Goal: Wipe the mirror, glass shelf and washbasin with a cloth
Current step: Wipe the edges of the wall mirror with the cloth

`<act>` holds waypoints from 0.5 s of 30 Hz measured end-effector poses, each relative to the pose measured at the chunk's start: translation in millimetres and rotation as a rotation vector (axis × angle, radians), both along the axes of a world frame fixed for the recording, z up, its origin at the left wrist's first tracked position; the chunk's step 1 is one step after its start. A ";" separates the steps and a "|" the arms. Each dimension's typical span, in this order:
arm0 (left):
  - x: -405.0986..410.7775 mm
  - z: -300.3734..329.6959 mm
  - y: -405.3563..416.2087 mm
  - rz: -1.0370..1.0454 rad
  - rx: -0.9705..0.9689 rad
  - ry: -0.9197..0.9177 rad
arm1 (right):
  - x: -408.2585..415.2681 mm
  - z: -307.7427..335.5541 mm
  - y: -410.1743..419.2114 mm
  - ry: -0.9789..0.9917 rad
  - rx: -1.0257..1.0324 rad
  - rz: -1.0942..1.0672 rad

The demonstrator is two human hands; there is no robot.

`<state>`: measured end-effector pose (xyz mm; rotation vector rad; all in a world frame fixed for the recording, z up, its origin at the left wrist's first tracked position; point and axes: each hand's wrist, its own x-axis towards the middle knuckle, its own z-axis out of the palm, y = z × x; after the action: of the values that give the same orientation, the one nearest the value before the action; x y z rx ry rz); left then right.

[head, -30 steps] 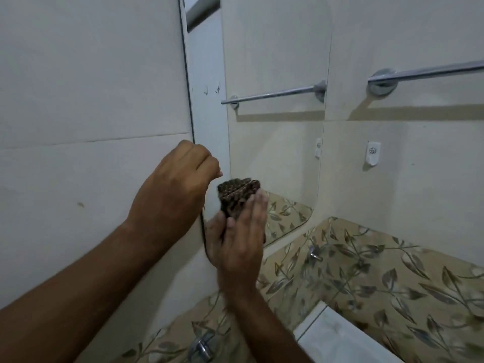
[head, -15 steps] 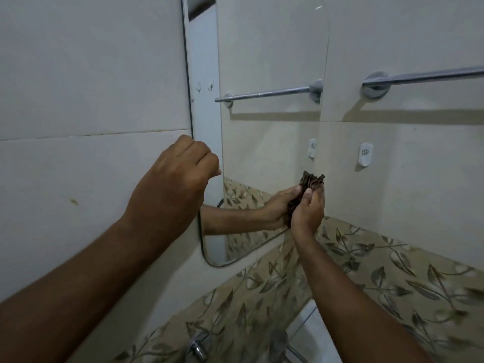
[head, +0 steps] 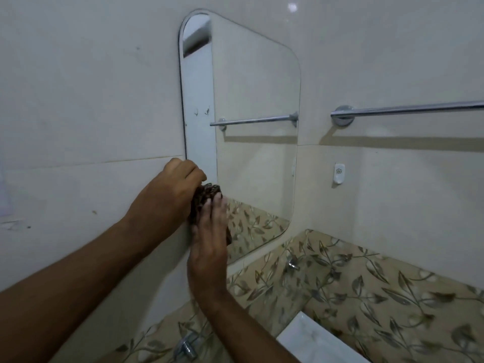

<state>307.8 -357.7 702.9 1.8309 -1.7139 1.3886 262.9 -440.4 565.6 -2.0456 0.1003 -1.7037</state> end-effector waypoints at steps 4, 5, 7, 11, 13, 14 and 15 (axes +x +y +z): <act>4.6 10.1 0.3 0.035 -0.046 -0.032 | -5.1 -3.8 -25.8 0.041 -0.245 -0.076; 4.8 11.4 0.0 0.024 -0.063 -0.032 | -4.9 -5.2 -36.5 0.032 -0.298 -0.090; 2.9 11.2 -1.8 0.001 -0.086 -0.035 | -3.5 -4.6 -57.8 0.024 -0.304 -0.103; 0.4 8.5 -3.6 -0.026 -0.110 -0.024 | 4.1 10.1 -98.3 -0.006 -0.116 -0.134; 0.7 8.1 -3.2 -0.023 -0.118 -0.007 | 7.8 22.8 -123.1 -0.061 0.019 -0.177; 0.4 8.2 -3.1 -0.018 -0.116 0.003 | 8.5 30.0 -136.3 -0.079 0.100 -0.191; 0.0 8.0 -2.9 -0.013 -0.110 0.009 | 8.8 36.0 -150.4 -0.085 0.174 -0.212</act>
<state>307.8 -360.6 710.9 1.7610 -1.6085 1.4368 271.7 -590.8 601.6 -1.8875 0.4360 -1.8336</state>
